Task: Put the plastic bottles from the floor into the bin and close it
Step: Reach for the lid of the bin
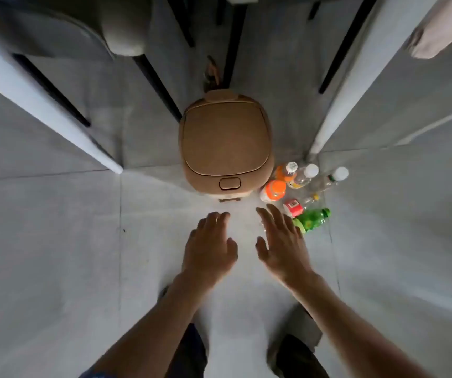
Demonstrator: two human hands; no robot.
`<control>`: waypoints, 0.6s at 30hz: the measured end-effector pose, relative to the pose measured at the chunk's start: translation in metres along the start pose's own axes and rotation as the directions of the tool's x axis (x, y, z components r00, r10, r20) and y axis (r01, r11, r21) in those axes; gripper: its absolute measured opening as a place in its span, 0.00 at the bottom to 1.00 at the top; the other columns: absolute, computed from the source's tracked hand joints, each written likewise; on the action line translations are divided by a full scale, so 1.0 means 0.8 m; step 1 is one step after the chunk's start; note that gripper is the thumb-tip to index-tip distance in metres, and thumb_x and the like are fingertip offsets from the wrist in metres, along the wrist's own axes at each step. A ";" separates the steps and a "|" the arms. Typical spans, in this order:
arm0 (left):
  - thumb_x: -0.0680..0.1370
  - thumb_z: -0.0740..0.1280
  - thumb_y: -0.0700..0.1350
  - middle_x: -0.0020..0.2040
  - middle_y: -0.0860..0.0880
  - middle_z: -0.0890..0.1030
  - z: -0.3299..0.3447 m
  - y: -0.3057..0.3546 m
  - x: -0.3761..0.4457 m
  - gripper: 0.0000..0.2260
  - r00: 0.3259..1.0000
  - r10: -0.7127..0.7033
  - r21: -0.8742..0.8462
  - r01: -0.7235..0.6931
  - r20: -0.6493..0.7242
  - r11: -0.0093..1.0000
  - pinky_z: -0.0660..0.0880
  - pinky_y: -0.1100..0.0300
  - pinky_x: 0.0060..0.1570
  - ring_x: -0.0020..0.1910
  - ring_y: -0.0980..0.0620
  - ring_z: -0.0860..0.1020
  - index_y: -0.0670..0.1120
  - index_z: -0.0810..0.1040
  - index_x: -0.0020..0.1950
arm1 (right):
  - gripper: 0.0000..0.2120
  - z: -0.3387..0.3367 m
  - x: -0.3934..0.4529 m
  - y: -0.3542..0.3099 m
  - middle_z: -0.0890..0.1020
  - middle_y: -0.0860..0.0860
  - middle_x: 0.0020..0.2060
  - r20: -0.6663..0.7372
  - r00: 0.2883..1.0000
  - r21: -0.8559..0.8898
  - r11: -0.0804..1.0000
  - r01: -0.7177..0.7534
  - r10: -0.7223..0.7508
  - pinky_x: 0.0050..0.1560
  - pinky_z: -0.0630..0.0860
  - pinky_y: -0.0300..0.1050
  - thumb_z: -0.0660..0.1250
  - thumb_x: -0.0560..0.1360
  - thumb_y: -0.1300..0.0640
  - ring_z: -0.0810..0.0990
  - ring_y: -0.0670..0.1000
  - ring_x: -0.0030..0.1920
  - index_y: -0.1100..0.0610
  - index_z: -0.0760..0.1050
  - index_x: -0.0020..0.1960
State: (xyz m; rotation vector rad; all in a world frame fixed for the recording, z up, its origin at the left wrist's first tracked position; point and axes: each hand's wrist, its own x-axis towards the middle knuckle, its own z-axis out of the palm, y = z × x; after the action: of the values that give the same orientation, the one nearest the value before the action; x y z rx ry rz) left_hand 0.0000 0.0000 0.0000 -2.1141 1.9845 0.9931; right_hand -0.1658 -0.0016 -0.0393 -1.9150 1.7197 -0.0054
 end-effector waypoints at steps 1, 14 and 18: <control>0.76 0.64 0.45 0.72 0.44 0.70 0.011 -0.005 0.018 0.26 0.995 0.077 0.028 -0.076 -0.057 0.997 0.67 0.49 0.67 0.70 0.44 0.68 0.44 0.66 0.74 | 0.32 0.010 0.015 0.002 0.69 0.59 0.74 -0.044 0.996 -0.054 0.996 0.075 -0.078 0.67 0.71 0.62 0.69 0.72 0.57 0.70 0.64 0.71 0.57 0.65 0.75; 0.73 0.66 0.43 0.75 0.40 0.68 0.121 -0.095 0.152 0.30 0.679 0.637 0.520 -0.420 -0.363 0.744 0.56 0.46 0.74 0.74 0.41 0.63 0.42 0.65 0.75 | 0.34 0.113 0.148 0.093 0.67 0.58 0.75 -0.360 0.646 -0.509 0.722 0.469 -0.673 0.66 0.69 0.65 0.67 0.70 0.61 0.65 0.61 0.75 0.59 0.64 0.75; 0.71 0.67 0.44 0.70 0.39 0.74 0.117 -0.096 0.162 0.29 0.580 0.678 0.553 -0.414 -0.451 0.723 0.65 0.43 0.64 0.67 0.41 0.69 0.42 0.67 0.72 | 0.31 0.124 0.154 0.096 0.66 0.56 0.75 -0.471 0.556 -0.482 0.728 0.488 -0.685 0.67 0.68 0.64 0.66 0.73 0.60 0.64 0.59 0.76 0.59 0.65 0.75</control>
State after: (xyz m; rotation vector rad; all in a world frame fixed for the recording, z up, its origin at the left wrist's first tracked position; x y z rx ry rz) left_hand 0.0276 -0.0563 -0.1662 -1.7153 2.9706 -0.2243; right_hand -0.1782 -0.0764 -0.1976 -2.9004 1.3510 -0.7762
